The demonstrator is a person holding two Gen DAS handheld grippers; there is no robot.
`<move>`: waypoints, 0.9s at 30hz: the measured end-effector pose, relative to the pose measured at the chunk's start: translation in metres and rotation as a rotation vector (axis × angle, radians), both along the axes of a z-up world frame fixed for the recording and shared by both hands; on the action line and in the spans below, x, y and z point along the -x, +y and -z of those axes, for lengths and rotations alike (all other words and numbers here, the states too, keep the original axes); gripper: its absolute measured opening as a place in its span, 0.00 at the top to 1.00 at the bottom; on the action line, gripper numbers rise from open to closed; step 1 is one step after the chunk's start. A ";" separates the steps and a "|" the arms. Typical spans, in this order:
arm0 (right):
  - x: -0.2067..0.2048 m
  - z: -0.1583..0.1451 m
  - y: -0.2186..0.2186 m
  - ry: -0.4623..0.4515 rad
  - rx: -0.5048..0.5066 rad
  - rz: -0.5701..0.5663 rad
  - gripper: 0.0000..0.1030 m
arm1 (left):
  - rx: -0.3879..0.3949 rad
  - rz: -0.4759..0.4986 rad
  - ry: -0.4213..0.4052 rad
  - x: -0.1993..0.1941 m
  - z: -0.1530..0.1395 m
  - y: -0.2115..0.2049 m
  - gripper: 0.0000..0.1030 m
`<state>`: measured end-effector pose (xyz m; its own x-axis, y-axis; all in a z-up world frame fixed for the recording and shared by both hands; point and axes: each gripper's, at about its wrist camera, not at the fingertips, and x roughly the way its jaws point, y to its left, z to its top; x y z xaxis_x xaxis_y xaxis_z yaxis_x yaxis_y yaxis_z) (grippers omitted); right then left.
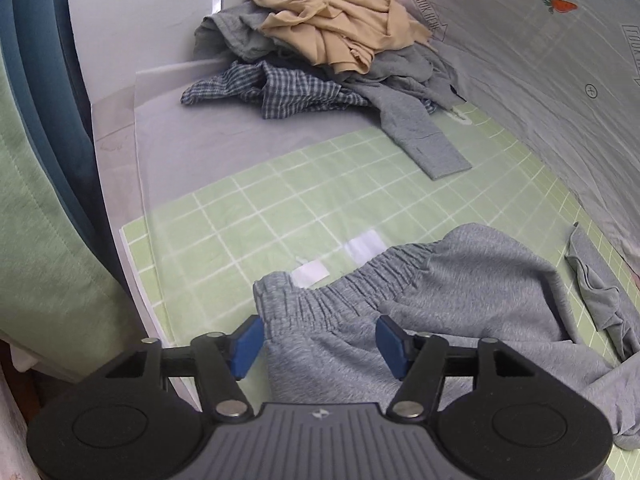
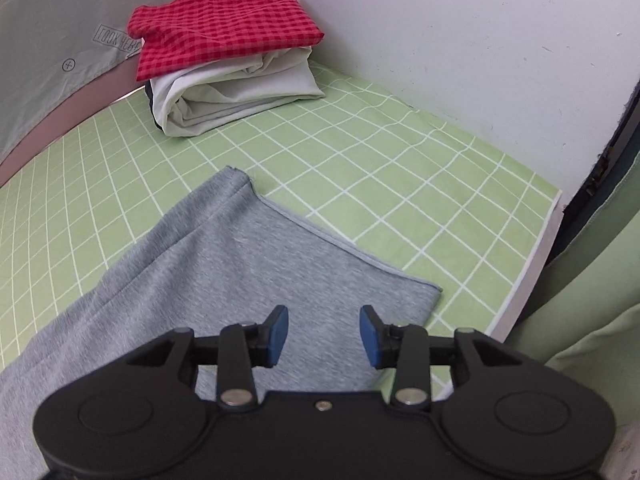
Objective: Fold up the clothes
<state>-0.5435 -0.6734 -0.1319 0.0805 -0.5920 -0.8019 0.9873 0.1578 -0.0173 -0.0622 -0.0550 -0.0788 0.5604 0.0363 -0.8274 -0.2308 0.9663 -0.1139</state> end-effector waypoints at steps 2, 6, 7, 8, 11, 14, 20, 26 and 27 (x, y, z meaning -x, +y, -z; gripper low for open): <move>-0.004 -0.004 -0.003 0.013 0.023 -0.011 0.47 | -0.022 0.023 -0.008 0.001 -0.004 -0.010 0.34; -0.015 -0.007 -0.011 0.014 0.038 -0.048 0.45 | -0.010 0.058 -0.003 0.005 -0.005 -0.023 0.26; -0.018 -0.007 -0.012 0.008 0.039 -0.051 0.43 | -0.008 0.061 0.002 0.006 -0.004 -0.026 0.25; -0.022 -0.007 -0.012 0.002 0.040 -0.055 0.40 | -0.005 0.063 0.008 0.006 -0.003 -0.028 0.24; -0.036 -0.004 -0.013 -0.014 0.036 -0.074 0.38 | -0.001 0.076 0.021 0.006 -0.001 -0.034 0.24; -0.055 -0.001 -0.012 -0.027 0.027 -0.101 0.38 | 0.003 0.094 0.026 0.004 -0.001 -0.038 0.24; -0.109 0.000 -0.008 -0.044 0.027 -0.173 0.38 | 0.003 0.132 0.036 -0.016 0.001 -0.046 0.23; -0.186 -0.004 -0.001 -0.076 0.038 -0.261 0.36 | 0.006 0.173 0.069 -0.053 0.008 -0.058 0.21; -0.201 -0.005 0.000 -0.084 0.038 -0.276 0.36 | 0.006 0.178 0.075 -0.061 0.010 -0.061 0.20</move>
